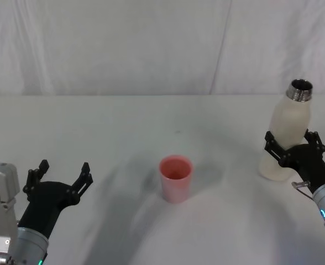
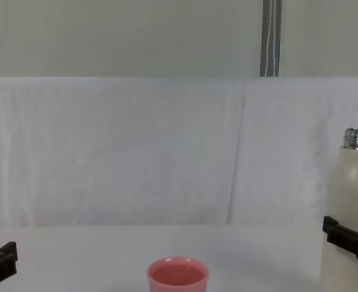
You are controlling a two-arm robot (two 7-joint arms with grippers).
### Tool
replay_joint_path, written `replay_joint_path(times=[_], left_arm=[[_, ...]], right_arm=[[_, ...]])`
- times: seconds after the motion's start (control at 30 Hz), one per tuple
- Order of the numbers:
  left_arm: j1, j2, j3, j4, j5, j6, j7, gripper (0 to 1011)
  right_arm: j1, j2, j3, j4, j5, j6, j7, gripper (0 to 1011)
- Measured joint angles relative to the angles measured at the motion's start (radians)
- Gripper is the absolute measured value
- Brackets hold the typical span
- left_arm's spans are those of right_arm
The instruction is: Grasp the thermos with one hand and pour water into the cup lid.
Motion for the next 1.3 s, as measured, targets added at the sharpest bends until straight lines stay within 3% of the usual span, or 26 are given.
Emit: replay_joint_path(times=[1.3], left_arm=[[0.000,0.000,0.000,0.000,0.000,0.000,0.000,1001]], right_arm=[[0.011,-0.001,0.002,0.027,0.009,-0.014,0.012,950]])
